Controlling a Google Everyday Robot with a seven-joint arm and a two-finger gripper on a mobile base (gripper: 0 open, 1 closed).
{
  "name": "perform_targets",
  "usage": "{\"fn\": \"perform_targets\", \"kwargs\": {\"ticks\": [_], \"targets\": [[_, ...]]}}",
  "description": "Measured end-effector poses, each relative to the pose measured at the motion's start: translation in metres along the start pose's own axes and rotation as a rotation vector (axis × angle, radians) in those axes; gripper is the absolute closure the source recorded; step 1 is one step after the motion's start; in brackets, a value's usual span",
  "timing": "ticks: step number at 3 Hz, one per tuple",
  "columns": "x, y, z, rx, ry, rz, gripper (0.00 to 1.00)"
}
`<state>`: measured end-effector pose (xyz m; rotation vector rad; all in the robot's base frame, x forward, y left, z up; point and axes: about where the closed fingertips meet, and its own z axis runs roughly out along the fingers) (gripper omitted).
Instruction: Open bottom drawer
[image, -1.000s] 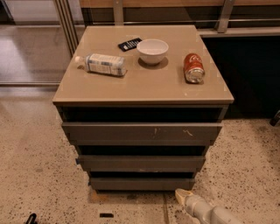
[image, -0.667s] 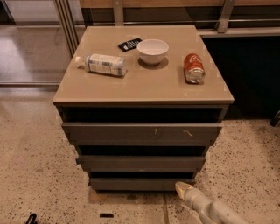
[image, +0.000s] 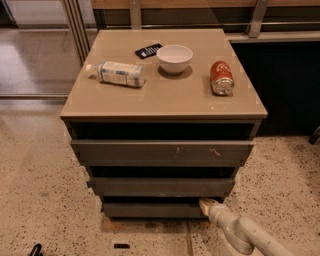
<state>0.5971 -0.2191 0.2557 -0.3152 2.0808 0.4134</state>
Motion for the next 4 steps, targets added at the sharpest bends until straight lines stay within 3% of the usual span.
{"fn": "perform_targets", "kwargs": {"ticks": [1, 2, 4], "targets": [[0.010, -0.014, 0.040, 0.034, 0.038, -0.010, 1.00], [0.009, -0.015, 0.041, 0.035, 0.038, -0.012, 1.00], [0.031, -0.022, 0.054, 0.079, 0.145, 0.020, 1.00]]}}
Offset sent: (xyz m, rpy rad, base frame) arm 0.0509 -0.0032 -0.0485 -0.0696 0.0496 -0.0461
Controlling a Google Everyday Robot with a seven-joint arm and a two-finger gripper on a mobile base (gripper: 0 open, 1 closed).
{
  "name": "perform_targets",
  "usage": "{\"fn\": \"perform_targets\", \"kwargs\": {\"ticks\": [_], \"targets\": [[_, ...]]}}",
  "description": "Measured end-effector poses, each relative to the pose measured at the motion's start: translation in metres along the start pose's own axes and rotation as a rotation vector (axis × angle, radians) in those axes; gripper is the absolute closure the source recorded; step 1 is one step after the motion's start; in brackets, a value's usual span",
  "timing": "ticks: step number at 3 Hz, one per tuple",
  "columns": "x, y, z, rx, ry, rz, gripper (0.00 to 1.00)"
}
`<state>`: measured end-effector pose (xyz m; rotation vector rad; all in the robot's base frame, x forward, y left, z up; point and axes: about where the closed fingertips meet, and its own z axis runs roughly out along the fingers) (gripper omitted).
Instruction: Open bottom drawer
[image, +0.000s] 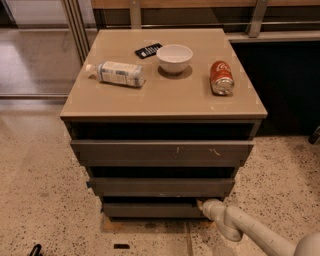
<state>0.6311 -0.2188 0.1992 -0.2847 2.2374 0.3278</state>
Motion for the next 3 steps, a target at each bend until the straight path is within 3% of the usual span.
{"fn": "perform_targets", "kwargs": {"ticks": [2, 3], "targets": [[-0.007, 0.013, 0.007, -0.037, 0.092, 0.074, 1.00], [0.006, 0.014, -0.004, -0.107, 0.163, 0.070, 1.00]]}}
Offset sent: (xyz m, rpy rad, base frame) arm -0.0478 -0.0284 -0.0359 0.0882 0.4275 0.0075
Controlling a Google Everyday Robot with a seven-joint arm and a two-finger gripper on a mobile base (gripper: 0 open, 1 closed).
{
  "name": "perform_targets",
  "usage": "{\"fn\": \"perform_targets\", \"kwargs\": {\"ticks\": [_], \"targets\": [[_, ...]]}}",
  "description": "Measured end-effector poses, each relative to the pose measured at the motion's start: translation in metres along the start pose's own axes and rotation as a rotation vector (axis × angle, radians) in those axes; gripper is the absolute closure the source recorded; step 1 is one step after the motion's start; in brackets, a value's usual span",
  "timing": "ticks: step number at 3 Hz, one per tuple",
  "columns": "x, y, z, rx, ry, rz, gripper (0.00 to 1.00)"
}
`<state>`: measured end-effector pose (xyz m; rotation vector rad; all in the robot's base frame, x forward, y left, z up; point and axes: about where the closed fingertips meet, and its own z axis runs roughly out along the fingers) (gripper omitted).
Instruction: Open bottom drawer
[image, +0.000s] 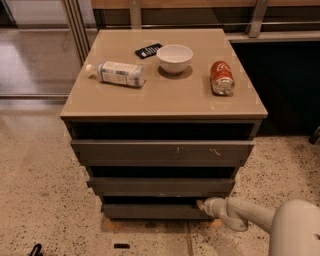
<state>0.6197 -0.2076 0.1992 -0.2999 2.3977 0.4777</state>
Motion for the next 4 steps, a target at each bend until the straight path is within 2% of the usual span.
{"fn": "perform_targets", "kwargs": {"ticks": [1, 2, 3, 4], "targets": [[0.002, 0.013, -0.005, -0.059, 0.053, -0.010, 1.00], [0.016, 0.008, -0.030, -0.128, 0.116, -0.039, 1.00], [0.034, 0.004, -0.065, -0.225, 0.178, -0.073, 1.00], [0.037, 0.025, -0.071, -0.310, 0.185, -0.065, 1.00]]}}
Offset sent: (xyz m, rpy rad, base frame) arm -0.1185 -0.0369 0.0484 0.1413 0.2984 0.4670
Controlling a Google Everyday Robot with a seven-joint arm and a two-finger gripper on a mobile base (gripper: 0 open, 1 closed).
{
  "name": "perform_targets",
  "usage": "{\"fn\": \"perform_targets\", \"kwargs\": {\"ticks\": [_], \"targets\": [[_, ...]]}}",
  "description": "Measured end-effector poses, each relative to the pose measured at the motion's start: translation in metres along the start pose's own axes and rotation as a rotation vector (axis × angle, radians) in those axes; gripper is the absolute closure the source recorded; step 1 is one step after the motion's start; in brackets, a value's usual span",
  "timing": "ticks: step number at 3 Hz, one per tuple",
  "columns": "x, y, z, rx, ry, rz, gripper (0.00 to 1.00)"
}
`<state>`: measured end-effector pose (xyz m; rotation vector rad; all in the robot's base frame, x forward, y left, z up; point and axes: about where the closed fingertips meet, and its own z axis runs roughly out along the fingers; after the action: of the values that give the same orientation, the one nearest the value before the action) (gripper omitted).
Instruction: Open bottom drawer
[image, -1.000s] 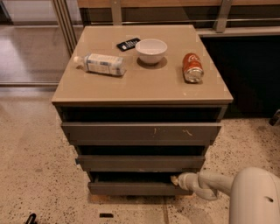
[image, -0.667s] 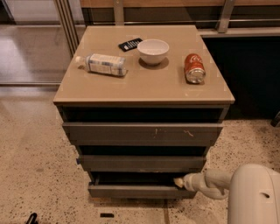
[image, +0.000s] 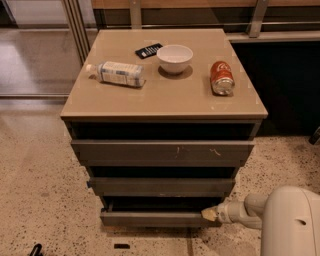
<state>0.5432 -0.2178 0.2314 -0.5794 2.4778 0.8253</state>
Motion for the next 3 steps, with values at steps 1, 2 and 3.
{"fn": "perform_targets", "kwargs": {"ticks": [1, 2, 3], "targets": [[0.000, 0.000, 0.000, 0.000, 0.000, 0.000, 1.00], [-0.007, 0.001, 0.002, 0.019, -0.016, -0.011, 1.00], [-0.013, -0.006, 0.003, 0.071, -0.058, -0.008, 1.00]]}}
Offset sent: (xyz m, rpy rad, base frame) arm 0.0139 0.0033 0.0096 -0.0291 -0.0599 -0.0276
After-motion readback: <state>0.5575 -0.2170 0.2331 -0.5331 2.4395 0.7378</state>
